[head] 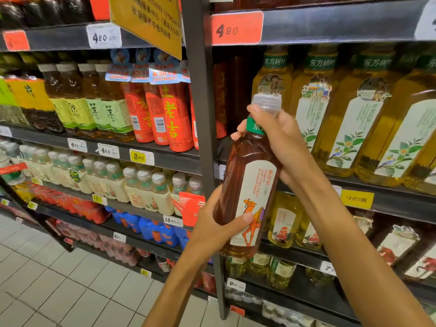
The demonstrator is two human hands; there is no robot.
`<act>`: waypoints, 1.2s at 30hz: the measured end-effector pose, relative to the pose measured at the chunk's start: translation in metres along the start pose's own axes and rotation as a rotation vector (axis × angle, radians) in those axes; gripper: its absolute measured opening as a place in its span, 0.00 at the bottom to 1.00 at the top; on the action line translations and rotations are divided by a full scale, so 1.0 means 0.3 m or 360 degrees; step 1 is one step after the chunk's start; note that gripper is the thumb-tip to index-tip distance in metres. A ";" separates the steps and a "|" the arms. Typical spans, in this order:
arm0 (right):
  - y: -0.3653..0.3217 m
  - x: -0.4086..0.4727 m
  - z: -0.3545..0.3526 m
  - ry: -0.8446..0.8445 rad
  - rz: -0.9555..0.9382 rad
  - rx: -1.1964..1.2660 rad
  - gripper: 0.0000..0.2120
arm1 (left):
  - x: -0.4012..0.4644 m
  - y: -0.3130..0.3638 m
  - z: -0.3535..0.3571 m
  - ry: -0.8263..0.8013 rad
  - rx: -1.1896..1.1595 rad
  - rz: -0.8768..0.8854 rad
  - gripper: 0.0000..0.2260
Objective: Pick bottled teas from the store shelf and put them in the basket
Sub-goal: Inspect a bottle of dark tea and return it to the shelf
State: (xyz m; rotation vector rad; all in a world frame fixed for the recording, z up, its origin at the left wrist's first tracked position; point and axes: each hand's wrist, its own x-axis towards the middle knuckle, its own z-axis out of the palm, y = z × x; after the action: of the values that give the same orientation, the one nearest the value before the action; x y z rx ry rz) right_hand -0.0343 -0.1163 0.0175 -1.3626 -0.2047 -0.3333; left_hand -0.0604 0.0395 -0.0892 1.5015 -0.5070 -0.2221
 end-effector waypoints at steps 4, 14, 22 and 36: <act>0.018 -0.058 0.029 0.0026 -0.0221 -0.0229 0.08 | 0.003 -0.012 -0.059 -0.0225 0.0067 -0.0102 0.20; 0.032 -0.194 0.065 0.0091 -0.0509 -0.0260 0.14 | -0.009 -0.194 -0.042 -0.0277 -0.1115 -0.0735 0.25; 0.033 -0.285 0.063 -0.0190 -0.0596 -0.0416 0.16 | 0.021 -0.208 0.017 -0.0242 -0.1471 -0.1100 0.18; 0.014 -0.230 0.000 0.0253 -0.0355 0.0022 0.12 | -0.031 -0.196 -0.045 -0.0538 -0.1375 -0.1078 0.24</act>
State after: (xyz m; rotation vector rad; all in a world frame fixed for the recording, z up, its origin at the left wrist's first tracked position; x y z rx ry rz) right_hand -0.0974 -0.1076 -0.0096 -1.2951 -0.2265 -0.6235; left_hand -0.0526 0.0513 -0.1486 0.7262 -0.0989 -1.0912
